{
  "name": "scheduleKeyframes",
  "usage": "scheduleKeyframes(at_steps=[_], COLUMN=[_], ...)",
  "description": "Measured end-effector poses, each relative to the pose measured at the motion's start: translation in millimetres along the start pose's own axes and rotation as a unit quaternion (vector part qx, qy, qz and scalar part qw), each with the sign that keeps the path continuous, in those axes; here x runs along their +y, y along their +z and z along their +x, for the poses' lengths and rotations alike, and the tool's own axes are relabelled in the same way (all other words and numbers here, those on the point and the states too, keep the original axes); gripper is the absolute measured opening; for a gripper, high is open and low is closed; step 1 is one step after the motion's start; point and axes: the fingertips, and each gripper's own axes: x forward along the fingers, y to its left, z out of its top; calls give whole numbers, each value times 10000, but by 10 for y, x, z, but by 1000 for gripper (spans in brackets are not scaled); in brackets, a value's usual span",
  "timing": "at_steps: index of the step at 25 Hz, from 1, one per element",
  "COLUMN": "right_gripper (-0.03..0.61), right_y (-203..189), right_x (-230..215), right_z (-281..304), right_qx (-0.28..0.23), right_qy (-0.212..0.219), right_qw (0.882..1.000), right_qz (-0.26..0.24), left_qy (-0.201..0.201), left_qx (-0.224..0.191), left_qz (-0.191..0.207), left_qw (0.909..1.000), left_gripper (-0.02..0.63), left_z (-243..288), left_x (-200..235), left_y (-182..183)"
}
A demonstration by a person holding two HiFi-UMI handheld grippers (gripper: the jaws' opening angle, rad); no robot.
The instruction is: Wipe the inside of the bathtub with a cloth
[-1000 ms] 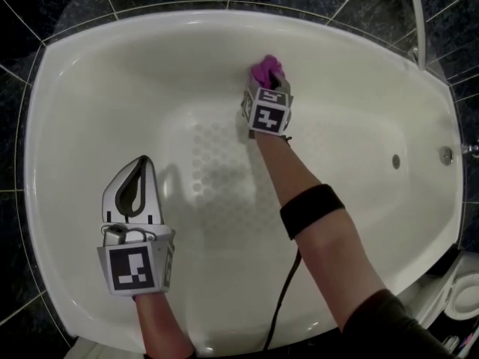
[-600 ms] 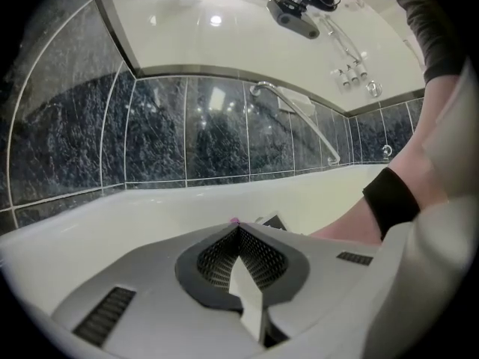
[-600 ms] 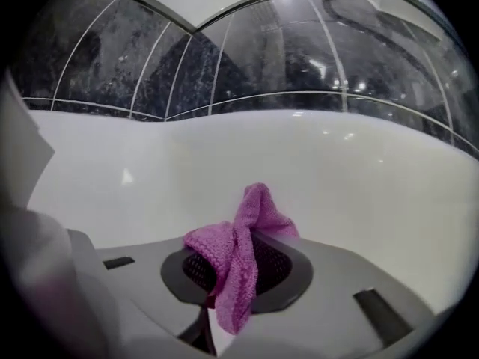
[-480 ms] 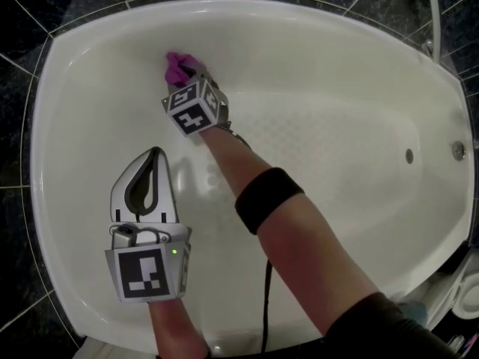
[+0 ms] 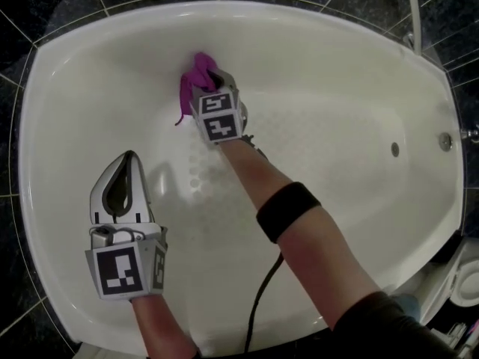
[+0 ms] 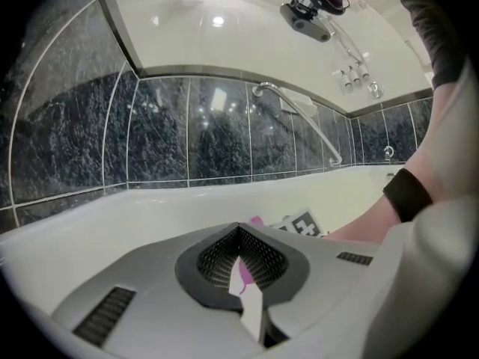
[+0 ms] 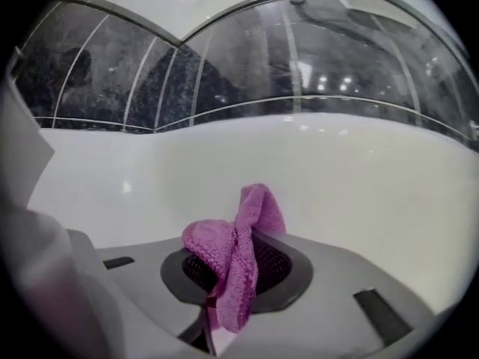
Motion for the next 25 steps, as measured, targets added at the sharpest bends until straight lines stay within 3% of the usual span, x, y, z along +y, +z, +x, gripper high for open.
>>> scheduleKeyframes(at_steps=[3,7,10,12,14,17,21,25], right_gripper=[89,91,91,91,91,91,89,89], right_y=[-433,-894,-1383,-1665,-1877,-2071,-2127,-1964], right_x=[-1143,-2553,-3219,-3383,-3390,-3178,-2540,-1878], right_z=[-473,-1147,-1517,-1649,-1644,-1393,-830,-384], right_qx=[275,612,891,1064,1282,1556,1772,1924], right_qy=[-1163,-2685,-3464,-3685,-3596,-3016,-1963,-1332], right_qw=[9917,9581,9242,9095,9109,9298,9531,9648], right_qz=[471,785,1340,1601,1564,1429,1471,1200], left_qy=[-118,-476,-633,-661,-654,-614,-531,-419], left_qx=[-21,-88,-60,-16,-5,-5,16,11], left_qz=[-22,357,595,624,616,559,377,177], left_qw=[9999,9982,9962,9959,9960,9966,9979,9990], left_gripper=[0,0,0,0,0,0,0,0], left_z=[14,33,50,61,66,62,76,68], left_x=[-95,-384,-540,-581,-589,-585,-601,-540], left_y=[4,68,64,45,48,82,124,166])
